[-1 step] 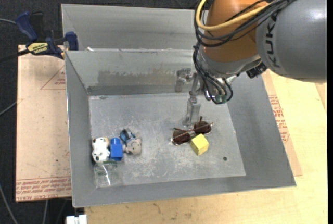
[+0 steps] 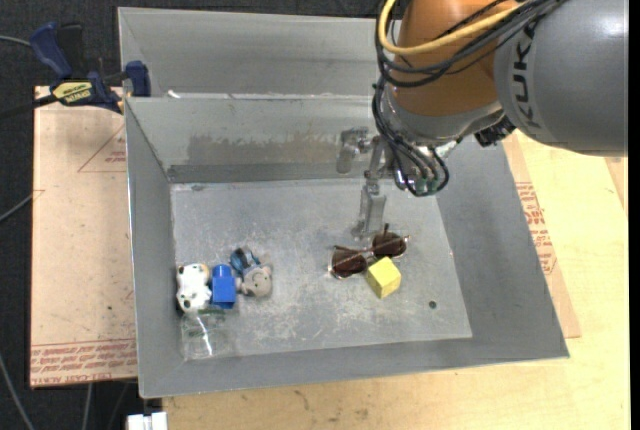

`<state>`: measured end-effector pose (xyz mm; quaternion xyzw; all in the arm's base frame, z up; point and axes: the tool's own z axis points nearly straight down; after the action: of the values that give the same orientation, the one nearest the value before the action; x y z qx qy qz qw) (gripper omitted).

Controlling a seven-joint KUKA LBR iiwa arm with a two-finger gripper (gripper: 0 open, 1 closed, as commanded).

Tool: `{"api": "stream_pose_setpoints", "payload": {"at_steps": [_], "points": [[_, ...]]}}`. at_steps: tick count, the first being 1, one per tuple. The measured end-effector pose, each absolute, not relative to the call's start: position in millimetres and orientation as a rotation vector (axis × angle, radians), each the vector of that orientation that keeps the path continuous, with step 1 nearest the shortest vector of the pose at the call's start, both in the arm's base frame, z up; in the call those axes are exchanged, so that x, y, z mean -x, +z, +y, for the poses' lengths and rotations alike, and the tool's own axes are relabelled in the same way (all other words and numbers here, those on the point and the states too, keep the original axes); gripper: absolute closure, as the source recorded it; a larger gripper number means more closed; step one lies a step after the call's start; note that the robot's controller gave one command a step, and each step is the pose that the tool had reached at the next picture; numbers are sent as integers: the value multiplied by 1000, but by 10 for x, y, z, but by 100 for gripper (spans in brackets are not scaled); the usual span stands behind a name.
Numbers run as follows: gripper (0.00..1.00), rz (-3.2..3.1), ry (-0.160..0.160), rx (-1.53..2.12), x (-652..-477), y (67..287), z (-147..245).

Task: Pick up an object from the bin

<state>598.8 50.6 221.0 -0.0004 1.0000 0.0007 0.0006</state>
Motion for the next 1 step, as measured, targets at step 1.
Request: {"api": "stream_pose_setpoints", "payload": {"at_steps": [1], "points": [[0, 3133, 1, 147, -5915, 1665, 245]]}}
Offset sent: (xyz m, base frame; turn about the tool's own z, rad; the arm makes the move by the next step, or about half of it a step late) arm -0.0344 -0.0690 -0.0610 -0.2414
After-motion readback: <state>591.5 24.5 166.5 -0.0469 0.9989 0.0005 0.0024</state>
